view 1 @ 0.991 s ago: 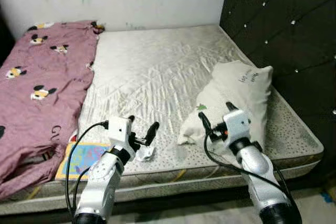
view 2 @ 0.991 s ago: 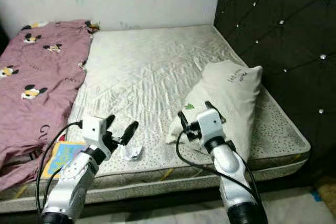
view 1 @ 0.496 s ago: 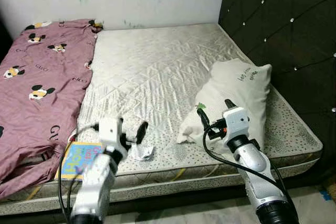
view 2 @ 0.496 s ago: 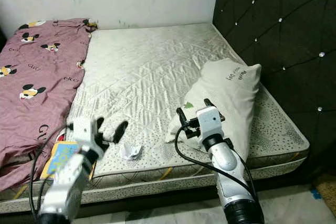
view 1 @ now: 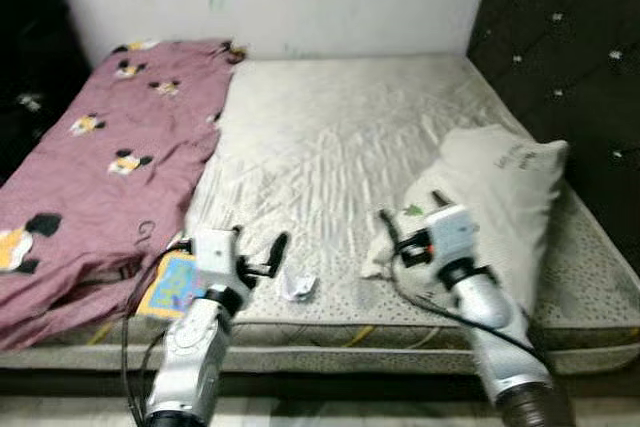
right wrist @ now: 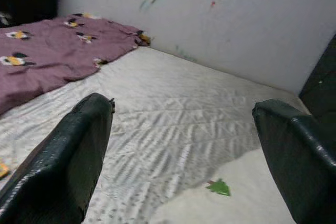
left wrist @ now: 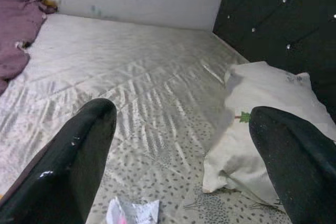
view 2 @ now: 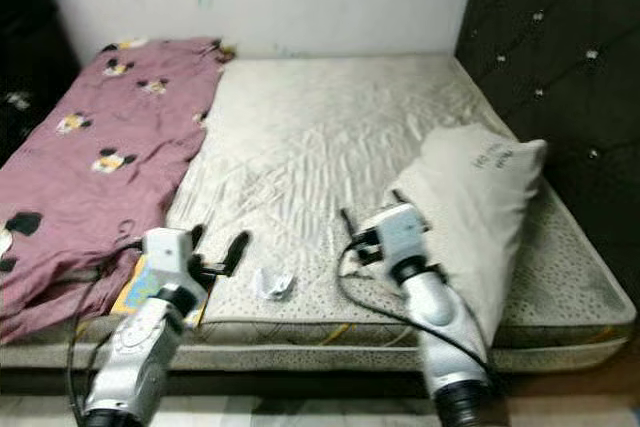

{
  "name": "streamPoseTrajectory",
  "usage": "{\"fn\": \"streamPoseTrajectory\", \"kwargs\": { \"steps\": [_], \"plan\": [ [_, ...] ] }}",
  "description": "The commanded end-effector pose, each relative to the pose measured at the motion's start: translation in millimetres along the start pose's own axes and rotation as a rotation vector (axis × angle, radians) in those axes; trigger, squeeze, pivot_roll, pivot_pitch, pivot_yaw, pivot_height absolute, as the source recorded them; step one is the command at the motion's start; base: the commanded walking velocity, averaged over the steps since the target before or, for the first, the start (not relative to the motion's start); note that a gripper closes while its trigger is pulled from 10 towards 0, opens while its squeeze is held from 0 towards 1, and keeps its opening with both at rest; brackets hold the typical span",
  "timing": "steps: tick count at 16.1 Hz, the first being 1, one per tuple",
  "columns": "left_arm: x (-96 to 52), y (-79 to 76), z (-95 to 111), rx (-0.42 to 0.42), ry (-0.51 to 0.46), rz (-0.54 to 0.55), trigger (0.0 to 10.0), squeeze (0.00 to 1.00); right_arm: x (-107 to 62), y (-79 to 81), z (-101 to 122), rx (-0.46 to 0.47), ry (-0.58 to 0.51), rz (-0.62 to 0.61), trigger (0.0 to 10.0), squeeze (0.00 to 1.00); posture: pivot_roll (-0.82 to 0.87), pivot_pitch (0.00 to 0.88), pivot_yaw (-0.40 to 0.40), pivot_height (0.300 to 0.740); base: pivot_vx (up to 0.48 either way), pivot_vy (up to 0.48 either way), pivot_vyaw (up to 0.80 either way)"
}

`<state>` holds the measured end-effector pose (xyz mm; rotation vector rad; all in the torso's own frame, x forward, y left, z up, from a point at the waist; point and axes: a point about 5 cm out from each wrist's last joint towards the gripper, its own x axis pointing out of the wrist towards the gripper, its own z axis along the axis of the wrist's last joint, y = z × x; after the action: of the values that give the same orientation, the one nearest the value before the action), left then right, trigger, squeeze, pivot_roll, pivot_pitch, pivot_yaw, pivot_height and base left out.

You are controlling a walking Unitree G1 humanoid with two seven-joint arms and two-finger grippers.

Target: Clean up the room

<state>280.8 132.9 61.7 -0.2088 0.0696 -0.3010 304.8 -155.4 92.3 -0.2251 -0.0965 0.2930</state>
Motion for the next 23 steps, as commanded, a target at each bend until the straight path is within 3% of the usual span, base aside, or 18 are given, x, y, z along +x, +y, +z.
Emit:
{"fn": "streamPoseTrajectory", "kwargs": {
  "steps": [1,6,18,23],
  "plan": [
    [-0.8,6.5,5.4,0.015,-0.015,0.011,10.0,0.0,2.7,5.4,2.0,0.011,-0.01,0.013,10.0,0.0,-0.01,0.0,-0.005,0.74,0.0,0.0,0.0],
    [-0.9,2.2,3.7,0.006,-0.013,-0.005,10.0,0.0,2.2,6.6,1.1,0.011,-0.008,0.022,10.0,0.0,-0.01,0.0,-0.009,0.74,0.0,0.0,0.0],
    [-0.4,3.8,3.8,0.012,-0.009,-0.013,10.0,0.0,2.3,8.0,0.1,0.016,-0.006,0.017,10.0,0.0,-0.01,0.0,-0.001,0.74,0.328,0.0,0.0],
    [0.4,7.8,2.2,-0.004,0.006,0.064,10.0,0.0,1.4,11.4,-2.0,0.056,0.0,0.023,10.0,0.0,-0.01,0.0,-0.002,0.74,0.116,0.0,0.0]
  ]
}}
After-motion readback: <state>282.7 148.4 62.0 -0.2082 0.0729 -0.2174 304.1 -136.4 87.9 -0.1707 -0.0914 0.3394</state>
